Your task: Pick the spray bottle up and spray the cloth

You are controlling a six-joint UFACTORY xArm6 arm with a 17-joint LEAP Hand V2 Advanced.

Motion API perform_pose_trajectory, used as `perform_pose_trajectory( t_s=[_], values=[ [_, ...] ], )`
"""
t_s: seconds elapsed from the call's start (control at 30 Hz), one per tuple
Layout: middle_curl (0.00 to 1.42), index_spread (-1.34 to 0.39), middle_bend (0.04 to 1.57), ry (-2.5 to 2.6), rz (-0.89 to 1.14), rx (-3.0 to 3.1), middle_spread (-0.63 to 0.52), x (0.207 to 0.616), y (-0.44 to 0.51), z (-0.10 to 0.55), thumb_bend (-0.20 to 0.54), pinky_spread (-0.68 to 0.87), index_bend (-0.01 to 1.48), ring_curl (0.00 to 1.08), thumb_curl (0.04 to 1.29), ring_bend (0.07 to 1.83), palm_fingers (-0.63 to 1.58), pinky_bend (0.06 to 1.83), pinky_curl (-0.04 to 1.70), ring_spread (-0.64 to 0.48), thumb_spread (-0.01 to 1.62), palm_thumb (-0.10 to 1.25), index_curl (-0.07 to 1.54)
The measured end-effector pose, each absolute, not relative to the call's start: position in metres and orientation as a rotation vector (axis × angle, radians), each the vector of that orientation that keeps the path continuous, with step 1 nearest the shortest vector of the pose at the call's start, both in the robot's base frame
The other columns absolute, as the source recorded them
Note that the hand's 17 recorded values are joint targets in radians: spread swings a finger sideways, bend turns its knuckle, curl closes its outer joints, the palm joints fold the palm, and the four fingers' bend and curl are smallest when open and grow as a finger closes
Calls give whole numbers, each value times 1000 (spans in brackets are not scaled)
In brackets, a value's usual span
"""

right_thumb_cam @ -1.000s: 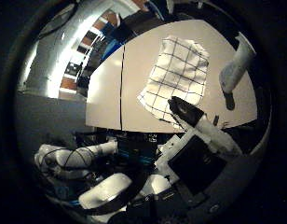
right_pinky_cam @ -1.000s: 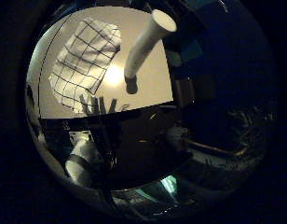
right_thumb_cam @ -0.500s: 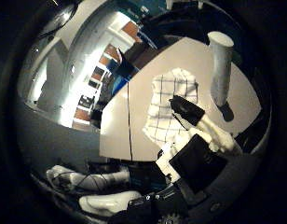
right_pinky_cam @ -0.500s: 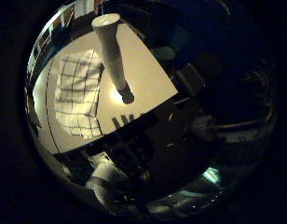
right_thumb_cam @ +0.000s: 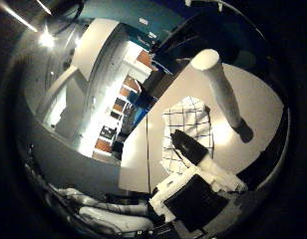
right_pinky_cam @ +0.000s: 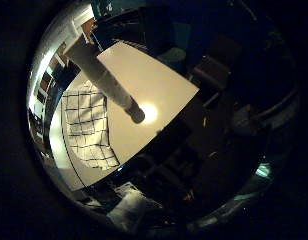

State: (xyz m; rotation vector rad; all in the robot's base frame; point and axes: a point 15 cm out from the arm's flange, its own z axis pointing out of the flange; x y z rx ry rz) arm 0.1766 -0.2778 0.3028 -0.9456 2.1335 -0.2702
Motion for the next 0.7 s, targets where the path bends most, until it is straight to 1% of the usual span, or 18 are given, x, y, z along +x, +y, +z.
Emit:
perform_pose_trajectory(
  t_s=[0.23, 0.57, 0.7],
  values=[
    [357, -104, 241, 2069, -182, -807, 217, 181, -279, 266, -26, 378, 141, 280, 363, 437, 98, 514, 301, 244, 1067, 645, 239],
    [355, -90, 260, 1982, -164, -699, 225, 195, -293, 247, -26, 379, 144, 285, 334, 497, 97, 537, 296, 248, 1072, 584, 241],
    [356, -89, 271, 1967, -165, -667, 225, 198, -300, 240, -24, 379, 143, 286, 326, 512, 101, 536, 293, 248, 1070, 582, 244]
  ],
)
